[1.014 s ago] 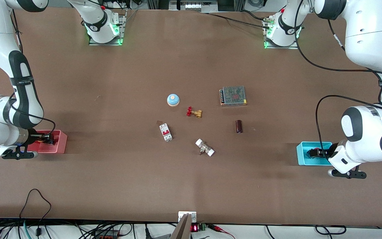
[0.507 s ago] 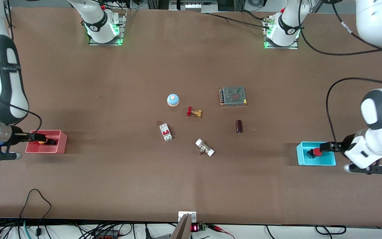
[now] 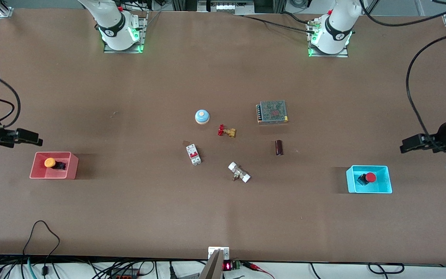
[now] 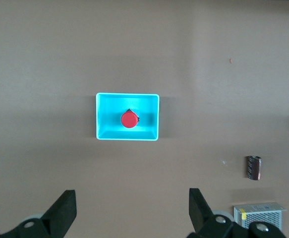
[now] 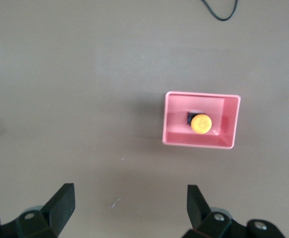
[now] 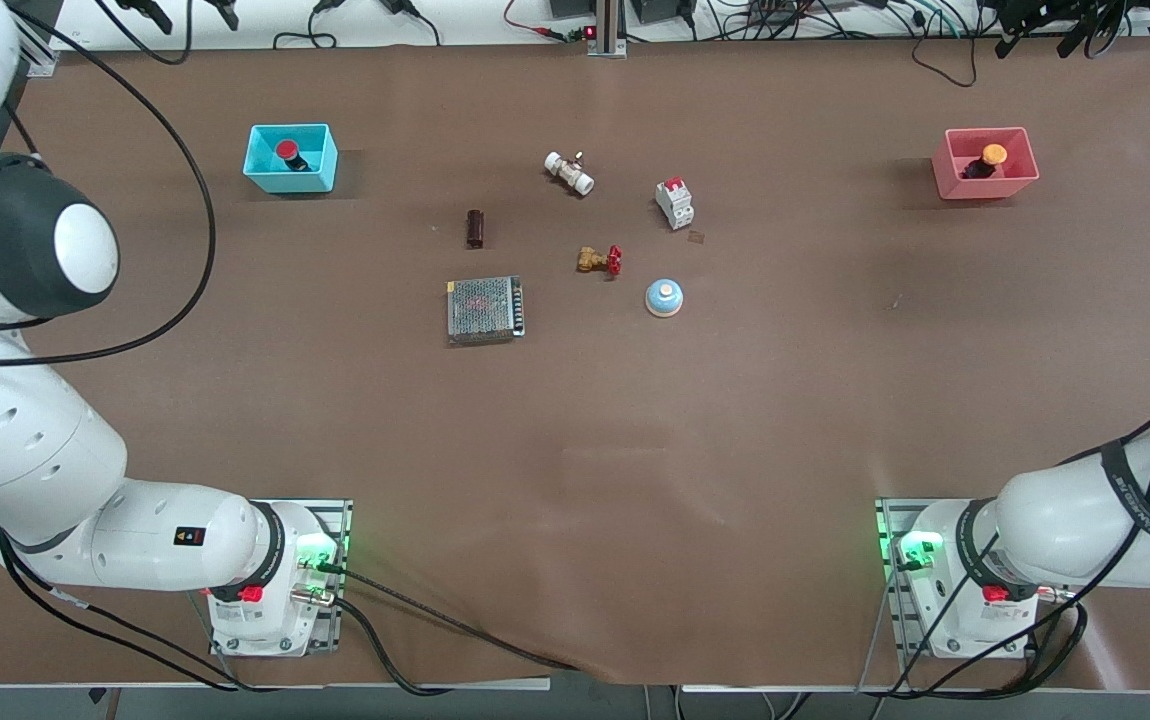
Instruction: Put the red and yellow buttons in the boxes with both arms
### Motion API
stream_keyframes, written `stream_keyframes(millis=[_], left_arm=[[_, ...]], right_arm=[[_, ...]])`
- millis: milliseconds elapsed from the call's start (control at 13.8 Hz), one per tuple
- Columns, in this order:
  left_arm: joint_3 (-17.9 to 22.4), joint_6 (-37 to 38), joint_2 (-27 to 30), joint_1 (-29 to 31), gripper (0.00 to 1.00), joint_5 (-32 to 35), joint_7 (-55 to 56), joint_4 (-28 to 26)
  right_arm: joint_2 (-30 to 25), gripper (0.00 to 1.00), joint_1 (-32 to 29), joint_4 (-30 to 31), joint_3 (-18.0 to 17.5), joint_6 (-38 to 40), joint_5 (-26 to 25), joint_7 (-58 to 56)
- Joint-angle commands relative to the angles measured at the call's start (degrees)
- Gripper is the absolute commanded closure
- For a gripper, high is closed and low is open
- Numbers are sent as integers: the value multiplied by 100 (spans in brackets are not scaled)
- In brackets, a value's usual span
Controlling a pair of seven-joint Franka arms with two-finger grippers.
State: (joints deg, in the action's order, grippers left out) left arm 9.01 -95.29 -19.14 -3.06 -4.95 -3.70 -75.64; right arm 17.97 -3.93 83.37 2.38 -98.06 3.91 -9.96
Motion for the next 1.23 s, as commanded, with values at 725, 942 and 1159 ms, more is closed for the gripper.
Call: stream_keyframes(millis=[725,942,1159], left_arm=[[-418,651,693,-1,0,390,256,-206],[-409,1178,684,25,0,389,291,232],[-382,1240,693,87,0,450,151,392]], right_arm=[[-1840,0,358,874,255,982,-382,591],[-1937,0,358,935,245,1008,-391,706],[-2095,0,349,1102,245,929,-400,697]])
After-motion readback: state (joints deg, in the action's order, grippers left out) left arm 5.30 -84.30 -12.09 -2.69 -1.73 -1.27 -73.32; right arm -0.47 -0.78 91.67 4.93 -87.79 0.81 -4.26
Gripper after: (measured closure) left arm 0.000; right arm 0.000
